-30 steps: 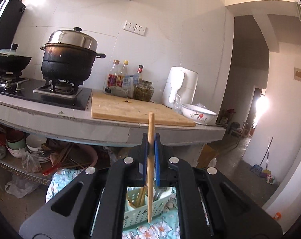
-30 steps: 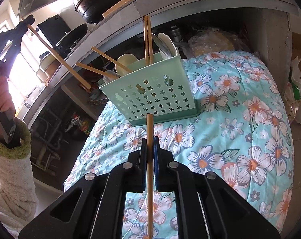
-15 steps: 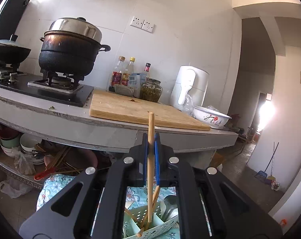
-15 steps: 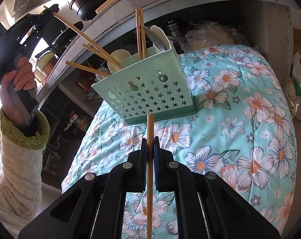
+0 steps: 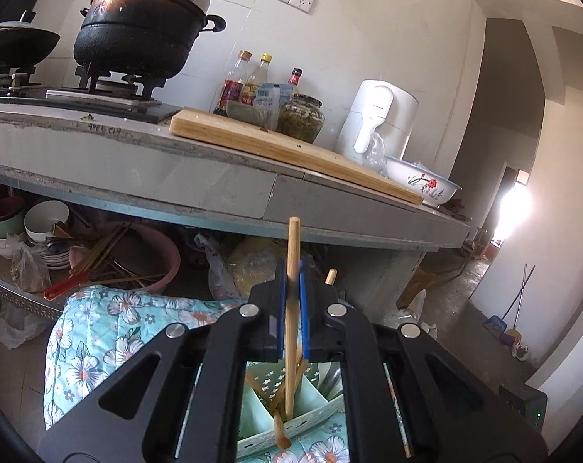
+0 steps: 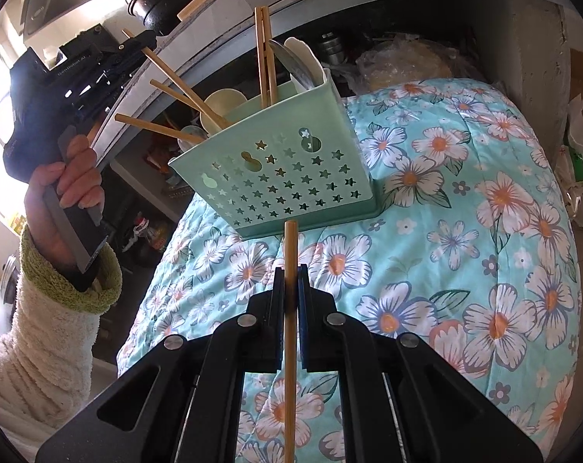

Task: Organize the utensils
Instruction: 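Lower the chopstick into the green holder and open the left gripper while the right holds its chopstick, then lower the chopstick into the green holder and open the right gripper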

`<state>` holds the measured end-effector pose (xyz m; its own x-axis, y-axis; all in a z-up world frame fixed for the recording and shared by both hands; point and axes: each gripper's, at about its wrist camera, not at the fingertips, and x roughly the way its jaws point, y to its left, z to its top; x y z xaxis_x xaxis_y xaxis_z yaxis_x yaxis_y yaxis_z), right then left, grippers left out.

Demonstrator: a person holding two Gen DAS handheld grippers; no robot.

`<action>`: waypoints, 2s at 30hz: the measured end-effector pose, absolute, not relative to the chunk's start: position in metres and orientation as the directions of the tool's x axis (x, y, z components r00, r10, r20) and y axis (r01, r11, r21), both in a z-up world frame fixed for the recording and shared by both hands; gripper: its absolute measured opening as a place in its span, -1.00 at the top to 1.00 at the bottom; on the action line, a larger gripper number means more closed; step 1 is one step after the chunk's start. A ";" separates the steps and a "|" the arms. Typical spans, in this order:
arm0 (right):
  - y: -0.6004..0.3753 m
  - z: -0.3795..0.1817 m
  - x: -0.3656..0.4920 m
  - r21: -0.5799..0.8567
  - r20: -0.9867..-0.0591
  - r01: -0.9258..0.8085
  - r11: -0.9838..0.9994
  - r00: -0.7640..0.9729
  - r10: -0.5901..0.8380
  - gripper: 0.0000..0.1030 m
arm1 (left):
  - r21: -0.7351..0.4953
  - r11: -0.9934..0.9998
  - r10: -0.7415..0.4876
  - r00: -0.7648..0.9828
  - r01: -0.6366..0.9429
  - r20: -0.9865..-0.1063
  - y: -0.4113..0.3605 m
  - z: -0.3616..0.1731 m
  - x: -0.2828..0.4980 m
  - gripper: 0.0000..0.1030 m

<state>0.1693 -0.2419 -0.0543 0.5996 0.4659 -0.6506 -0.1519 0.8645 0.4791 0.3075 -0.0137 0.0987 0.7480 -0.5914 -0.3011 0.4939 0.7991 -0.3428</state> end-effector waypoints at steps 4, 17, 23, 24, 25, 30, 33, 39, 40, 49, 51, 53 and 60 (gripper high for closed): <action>-0.241 -0.054 0.169 0.476 -0.652 -0.151 0.867 0.602 0.462 0.87 | -0.337 0.796 -0.600 0.731 0.503 -0.325 -0.016 0.093 0.303 0.85; -0.241 -0.031 0.155 0.440 -0.628 -0.156 0.884 0.650 0.428 0.87 | -0.285 0.802 -0.593 0.755 0.524 -0.280 0.001 0.115 0.255 0.12; -0.238 -0.002 0.154 0.411 -0.589 -0.181 0.894 0.695 0.411 0.88 | -0.268 0.827 -0.559 0.771 0.494 -0.304 0.026 0.105 0.215 0.04; -0.237 0.004 0.156 0.403 -0.582 -0.186 0.896 0.703 0.408 0.88 | -0.266 0.831 -0.554 0.771 0.488 -0.314 0.030 0.101 0.209 0.04; -0.235 0.010 0.158 0.395 -0.576 -0.191 0.899 0.711 0.404 0.88 | -0.260 0.839 -0.543 0.773 0.479 -0.328 0.033 0.096 0.203 0.04; -0.225 0.048 0.170 0.347 -0.524 -0.223 0.911 0.760 0.386 0.88 | -0.251 0.872 -0.488 0.779 0.420 -0.393 0.051 0.064 0.180 0.04; -0.218 0.076 0.178 0.315 -0.482 -0.242 0.918 0.792 0.375 0.88 | -0.254 0.886 -0.463 0.769 0.388 -0.440 0.060 0.043 0.174 0.03; -0.205 0.128 0.193 0.262 -0.403 -0.269 0.927 0.842 0.358 0.88 | -0.254 0.903 -0.431 0.726 0.347 -0.536 0.070 0.001 0.168 -0.10; -0.203 0.135 0.195 0.251 -0.392 -0.271 0.929 0.849 0.353 0.88 | -0.255 0.903 -0.429 0.721 0.345 -0.544 0.071 -0.002 0.168 -0.12; -0.195 0.179 0.227 0.221 -0.321 -0.263 0.939 0.890 0.324 0.88 | -0.235 0.911 -0.410 0.697 0.337 -0.588 0.074 -0.028 0.165 -0.27; -0.192 0.182 0.235 0.211 -0.317 -0.250 0.945 0.897 0.308 0.88 | -0.230 0.911 -0.409 0.698 0.341 -0.588 0.073 -0.029 0.166 -0.29; -0.191 0.180 0.244 0.204 -0.321 -0.236 0.950 0.900 0.293 0.88 | -0.222 0.913 -0.406 0.701 0.342 -0.586 0.073 -0.029 0.166 -0.30; -0.185 0.149 0.273 0.158 -0.384 -0.179 0.971 0.895 0.227 0.88 | -0.220 0.913 -0.406 0.702 0.344 -0.585 0.074 -0.033 0.172 -0.33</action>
<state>0.2727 -0.1848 0.1488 0.8950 0.2274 -0.3838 -0.1789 0.9711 0.1581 0.1721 0.0740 -0.0331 0.7023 -0.4056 -0.5850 0.3440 0.9128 -0.2199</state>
